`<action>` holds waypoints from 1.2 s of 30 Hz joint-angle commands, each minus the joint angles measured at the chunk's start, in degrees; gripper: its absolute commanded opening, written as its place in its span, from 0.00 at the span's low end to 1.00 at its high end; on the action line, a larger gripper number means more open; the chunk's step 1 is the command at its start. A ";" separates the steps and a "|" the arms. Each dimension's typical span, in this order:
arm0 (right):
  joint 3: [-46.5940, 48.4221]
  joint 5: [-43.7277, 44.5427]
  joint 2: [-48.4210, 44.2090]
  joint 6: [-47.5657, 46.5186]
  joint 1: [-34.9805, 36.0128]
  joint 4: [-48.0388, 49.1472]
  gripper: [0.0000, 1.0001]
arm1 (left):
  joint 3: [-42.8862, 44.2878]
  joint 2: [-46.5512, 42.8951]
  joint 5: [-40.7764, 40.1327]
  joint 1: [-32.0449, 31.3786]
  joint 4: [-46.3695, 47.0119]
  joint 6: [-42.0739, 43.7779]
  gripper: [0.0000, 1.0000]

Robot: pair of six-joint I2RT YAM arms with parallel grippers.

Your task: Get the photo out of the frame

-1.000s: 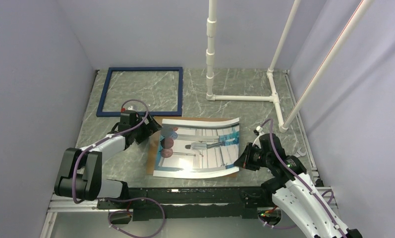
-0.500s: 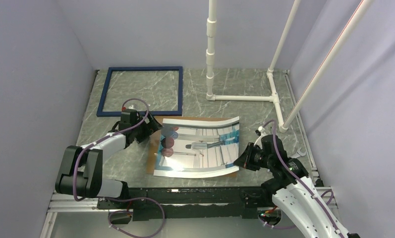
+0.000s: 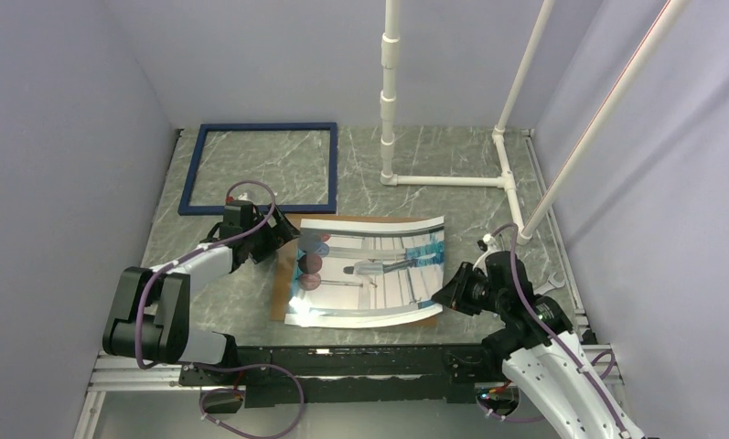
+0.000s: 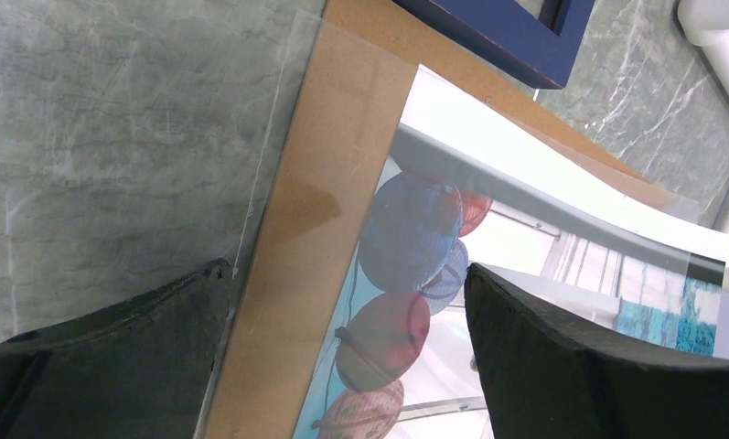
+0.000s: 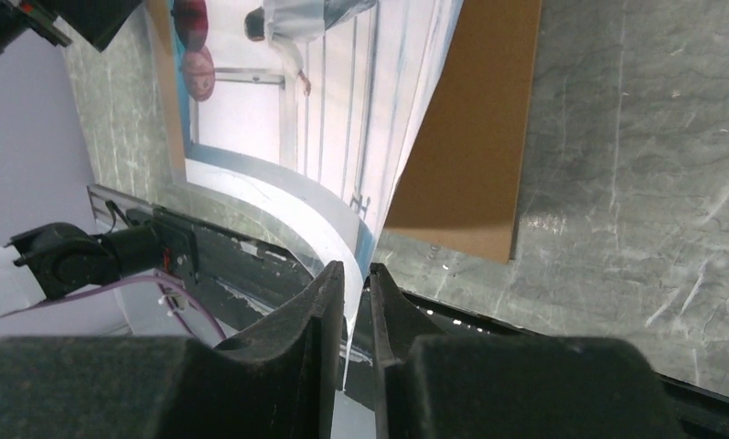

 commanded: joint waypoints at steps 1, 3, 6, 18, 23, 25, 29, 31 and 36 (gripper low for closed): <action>-0.62 2.57 -2.26 3.65 -0.01 1.36 0.16 | 1.50 0.04 0.71 -0.31 0.00 1.42 0.99; -0.66 2.76 -2.70 3.95 -0.01 0.88 0.12 | 1.42 0.23 0.68 -0.31 0.00 1.51 0.99; -0.16 2.97 -3.06 4.01 0.03 0.37 0.07 | 1.33 0.66 0.75 -0.36 0.14 1.56 0.99; 10.35 10.22 -0.52 -4.29 0.00 -7.60 0.00 | 2.44 0.90 0.67 -1.22 0.06 2.54 0.99; 16.20 13.09 1.73 -6.68 0.00 -10.14 0.00 | 2.69 0.87 0.95 -1.49 -0.11 2.66 0.99; 19.82 14.44 3.00 -8.22 -0.04 -11.44 0.00 | 2.92 0.91 0.98 -1.59 -0.51 2.69 0.99; 28.34 15.96 5.50 -12.13 0.05 -13.23 0.00 | 3.23 0.22 0.19 -1.68 -1.72 2.99 0.99; 32.40 16.10 6.42 -14.41 0.00 -13.61 0.00 | 3.49 -0.20 -0.34 -1.71 -1.99 3.54 0.99; 40.57 17.58 8.83 -20.16 0.00 -12.39 0.00 | 5.13 0.17 -0.73 -1.70 -4.44 3.80 0.99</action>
